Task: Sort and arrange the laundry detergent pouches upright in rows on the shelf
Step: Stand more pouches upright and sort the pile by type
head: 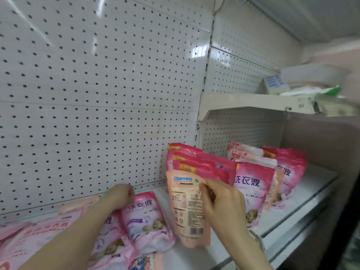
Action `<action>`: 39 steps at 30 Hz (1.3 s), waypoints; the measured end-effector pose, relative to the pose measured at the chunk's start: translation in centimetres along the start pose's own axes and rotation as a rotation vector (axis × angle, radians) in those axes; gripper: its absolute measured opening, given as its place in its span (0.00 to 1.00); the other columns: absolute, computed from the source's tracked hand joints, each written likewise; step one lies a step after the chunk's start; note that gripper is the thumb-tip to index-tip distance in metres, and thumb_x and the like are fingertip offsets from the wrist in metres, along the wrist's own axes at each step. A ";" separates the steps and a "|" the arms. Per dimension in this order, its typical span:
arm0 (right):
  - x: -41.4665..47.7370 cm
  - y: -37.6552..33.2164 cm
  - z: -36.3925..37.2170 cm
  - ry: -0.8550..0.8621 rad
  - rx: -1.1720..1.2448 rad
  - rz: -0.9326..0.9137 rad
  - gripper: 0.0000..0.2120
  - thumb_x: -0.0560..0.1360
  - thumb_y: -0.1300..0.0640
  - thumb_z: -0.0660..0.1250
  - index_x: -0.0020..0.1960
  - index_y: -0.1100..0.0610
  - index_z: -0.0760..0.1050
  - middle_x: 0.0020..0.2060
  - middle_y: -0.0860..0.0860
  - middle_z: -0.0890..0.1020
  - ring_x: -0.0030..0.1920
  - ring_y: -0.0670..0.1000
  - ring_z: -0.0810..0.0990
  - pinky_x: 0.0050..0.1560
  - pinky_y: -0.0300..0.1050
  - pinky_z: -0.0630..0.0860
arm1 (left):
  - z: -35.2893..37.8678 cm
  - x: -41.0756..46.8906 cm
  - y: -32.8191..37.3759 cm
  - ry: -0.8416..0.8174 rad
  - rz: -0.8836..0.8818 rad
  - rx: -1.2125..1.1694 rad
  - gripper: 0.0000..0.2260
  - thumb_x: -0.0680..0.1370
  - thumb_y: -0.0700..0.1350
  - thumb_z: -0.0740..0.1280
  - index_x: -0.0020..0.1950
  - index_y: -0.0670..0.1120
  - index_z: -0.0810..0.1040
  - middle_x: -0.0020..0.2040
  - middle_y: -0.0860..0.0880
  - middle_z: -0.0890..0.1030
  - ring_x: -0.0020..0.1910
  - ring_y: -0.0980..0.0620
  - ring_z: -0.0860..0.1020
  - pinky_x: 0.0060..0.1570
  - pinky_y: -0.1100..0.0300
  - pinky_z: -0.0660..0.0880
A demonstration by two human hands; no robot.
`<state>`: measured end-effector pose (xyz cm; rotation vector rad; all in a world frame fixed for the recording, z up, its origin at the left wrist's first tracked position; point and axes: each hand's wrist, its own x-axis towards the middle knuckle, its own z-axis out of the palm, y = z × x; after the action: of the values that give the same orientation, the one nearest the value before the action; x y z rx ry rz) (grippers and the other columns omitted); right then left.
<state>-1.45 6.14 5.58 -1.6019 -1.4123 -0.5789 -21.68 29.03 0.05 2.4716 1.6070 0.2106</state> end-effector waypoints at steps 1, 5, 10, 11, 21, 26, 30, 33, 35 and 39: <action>-0.2 0.3 0.1 -0.007 -0.015 0.012 0.07 0.75 0.55 0.67 0.48 0.48 0.83 0.37 0.42 0.85 0.32 0.44 0.79 0.31 0.41 0.74 | -0.7 0.0 0.4 0.034 0.022 -0.008 0.01 0.76 0.48 0.65 0.47 0.53 0.76 0.49 0.53 0.81 0.47 0.53 0.78 0.45 0.61 0.72; -0.2 1.2 0.3 0.009 -0.010 0.069 0.05 0.75 0.58 0.70 0.46 0.51 0.83 0.32 0.45 0.83 0.28 0.45 0.75 0.29 0.35 0.67 | -5.2 -0.8 2.9 0.232 0.059 -0.181 0.03 0.77 0.50 0.66 0.46 0.52 0.74 0.44 0.53 0.80 0.42 0.53 0.78 0.42 0.59 0.73; -0.8 1.0 0.0 0.010 0.045 0.164 0.05 0.77 0.57 0.68 0.47 0.51 0.83 0.28 0.43 0.76 0.26 0.39 0.70 0.31 0.35 0.62 | -8.9 -2.9 6.6 0.515 0.179 -0.405 0.04 0.75 0.45 0.70 0.46 0.47 0.76 0.42 0.51 0.80 0.41 0.49 0.77 0.42 0.56 0.72; -1.0 1.0 0.0 0.005 0.062 0.174 0.05 0.77 0.57 0.68 0.47 0.51 0.83 0.28 0.42 0.76 0.27 0.37 0.70 0.31 0.34 0.62 | -8.9 -3.3 7.2 0.547 0.194 -0.441 0.04 0.75 0.44 0.70 0.46 0.46 0.77 0.42 0.51 0.81 0.41 0.49 0.78 0.43 0.55 0.73; -1.6 2.6 0.3 -0.284 0.004 0.135 0.15 0.74 0.44 0.68 0.36 0.54 0.74 0.27 0.48 0.79 0.31 0.50 0.78 0.33 0.47 0.75 | -7.1 -3.1 7.5 0.554 0.194 -0.466 0.09 0.73 0.41 0.72 0.52 0.50 0.82 0.49 0.52 0.84 0.50 0.53 0.81 0.51 0.58 0.75; -1.9 2.2 0.4 -0.087 0.123 0.103 0.12 0.77 0.49 0.68 0.38 0.53 0.77 0.26 0.47 0.79 0.26 0.48 0.76 0.29 0.45 0.73 | -6.9 -4.1 7.6 0.580 0.191 -0.510 0.09 0.76 0.44 0.69 0.55 0.51 0.81 0.52 0.53 0.83 0.53 0.54 0.80 0.52 0.59 0.72; -1.5 2.3 0.8 -0.189 0.128 0.114 0.08 0.77 0.49 0.69 0.42 0.52 0.81 0.31 0.46 0.83 0.30 0.49 0.80 0.33 0.44 0.76 | -7.3 -5.9 7.2 0.561 0.190 -0.507 0.17 0.76 0.45 0.70 0.64 0.49 0.76 0.56 0.52 0.81 0.52 0.51 0.79 0.56 0.55 0.74; -1.6 2.2 1.2 -0.232 0.079 0.079 0.06 0.75 0.49 0.71 0.46 0.50 0.83 0.35 0.46 0.86 0.35 0.51 0.84 0.38 0.45 0.79 | -7.6 -8.2 6.0 0.509 0.160 -0.433 0.18 0.75 0.43 0.70 0.65 0.49 0.75 0.57 0.51 0.80 0.53 0.51 0.79 0.57 0.53 0.75; -1.7 1.8 1.0 -0.191 0.065 0.045 0.05 0.75 0.50 0.71 0.48 0.50 0.82 0.38 0.46 0.86 0.36 0.52 0.84 0.38 0.46 0.79 | -7.6 -10.2 4.6 0.469 0.113 -0.382 0.19 0.75 0.43 0.70 0.66 0.49 0.74 0.59 0.51 0.79 0.55 0.51 0.78 0.59 0.52 0.74; -1.3 -1.0 -0.6 0.061 0.156 -0.122 0.11 0.76 0.57 0.69 0.58 0.56 0.79 0.43 0.50 0.81 0.40 0.49 0.77 0.40 0.41 0.69 | -7.2 -14.8 1.3 0.363 -0.019 -0.142 0.19 0.76 0.48 0.69 0.67 0.51 0.74 0.63 0.52 0.78 0.59 0.51 0.76 0.59 0.54 0.72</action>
<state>-2.56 4.88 5.08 -1.3719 -1.4799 -0.5690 -28.07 15.49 7.07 2.4090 1.6737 0.7809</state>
